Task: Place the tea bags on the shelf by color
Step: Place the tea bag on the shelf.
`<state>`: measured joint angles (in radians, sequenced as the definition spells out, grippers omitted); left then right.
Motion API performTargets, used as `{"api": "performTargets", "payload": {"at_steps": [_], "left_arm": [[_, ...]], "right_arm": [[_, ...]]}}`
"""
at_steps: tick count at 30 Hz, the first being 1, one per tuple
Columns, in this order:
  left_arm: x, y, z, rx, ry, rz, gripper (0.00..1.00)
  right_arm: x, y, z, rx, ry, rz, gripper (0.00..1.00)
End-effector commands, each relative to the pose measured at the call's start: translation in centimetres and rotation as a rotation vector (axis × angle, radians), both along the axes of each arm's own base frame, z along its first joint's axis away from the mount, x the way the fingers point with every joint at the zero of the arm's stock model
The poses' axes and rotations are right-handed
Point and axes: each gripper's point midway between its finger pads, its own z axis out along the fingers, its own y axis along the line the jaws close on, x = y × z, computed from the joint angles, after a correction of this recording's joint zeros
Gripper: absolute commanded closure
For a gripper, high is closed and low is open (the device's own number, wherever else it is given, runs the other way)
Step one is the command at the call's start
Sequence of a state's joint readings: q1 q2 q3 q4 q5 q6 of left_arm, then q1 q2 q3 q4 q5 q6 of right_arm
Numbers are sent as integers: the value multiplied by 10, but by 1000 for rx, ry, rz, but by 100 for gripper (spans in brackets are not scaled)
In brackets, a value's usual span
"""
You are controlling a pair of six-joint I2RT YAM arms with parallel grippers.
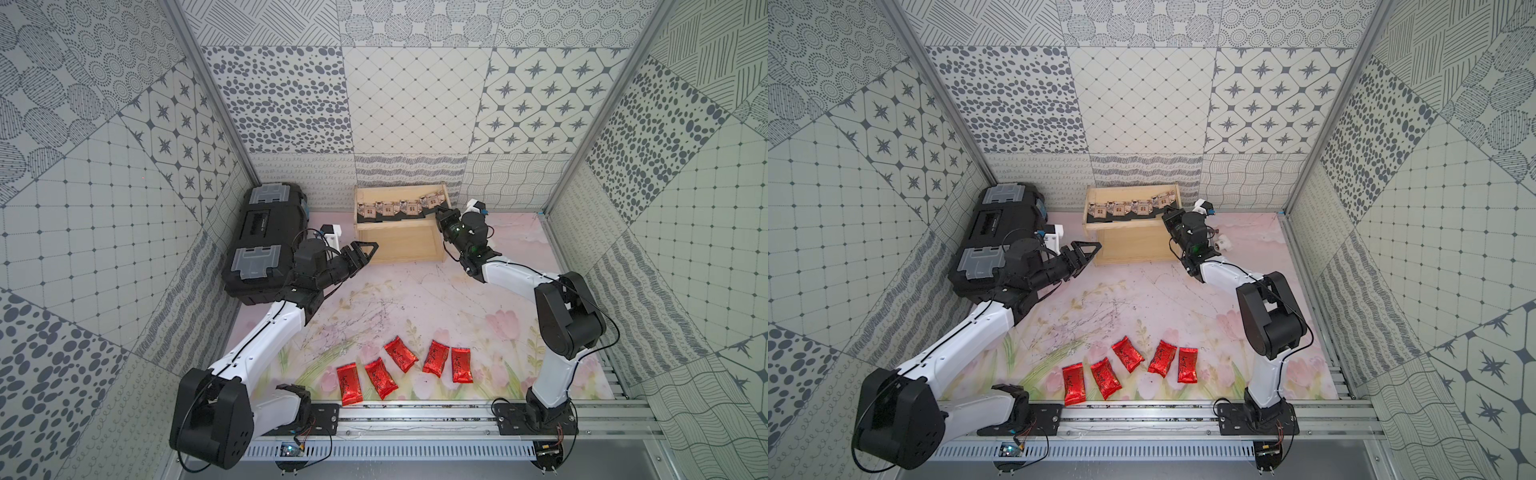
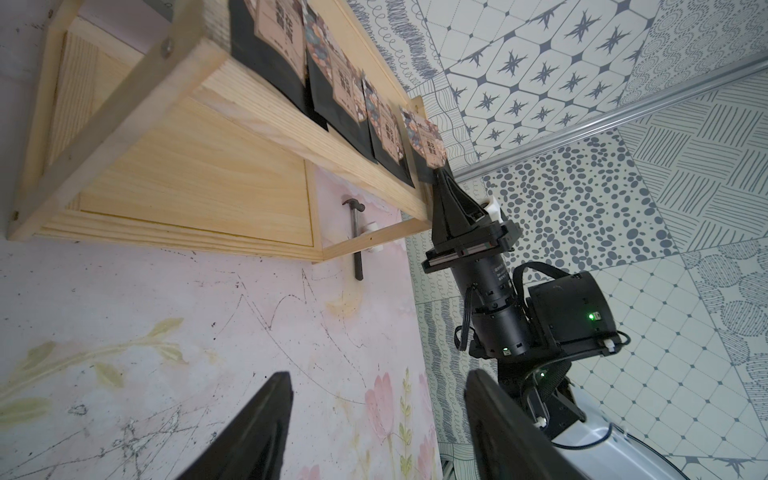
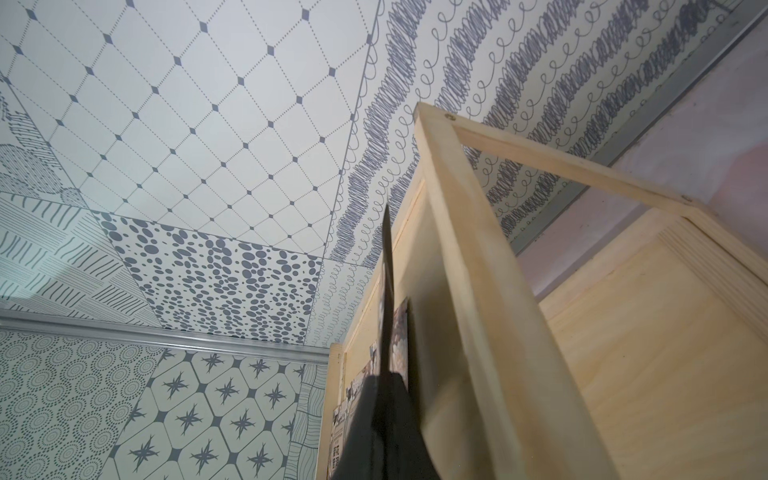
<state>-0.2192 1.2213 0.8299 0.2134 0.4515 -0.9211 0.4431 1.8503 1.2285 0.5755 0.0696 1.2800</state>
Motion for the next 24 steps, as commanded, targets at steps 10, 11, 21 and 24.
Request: {"api": "performTargets", "payload": {"at_steps": [10, 11, 21, 24], "left_arm": [[-3, -3, 8, 5, -46, -32, 29], [-3, -3, 9, 4, -48, -32, 29], [-5, -2, 11, 2, -57, -31, 29], [-5, -2, 12, 0, -60, -29, 29]], "right_arm": [[1, 2, 0, 0, 15, -41, 87], [0, 2, -1, -3, 20, -44, 86], [-7, 5, -8, -14, 63, -42, 66], [-11, 6, -11, -20, 106, -36, 59]]}}
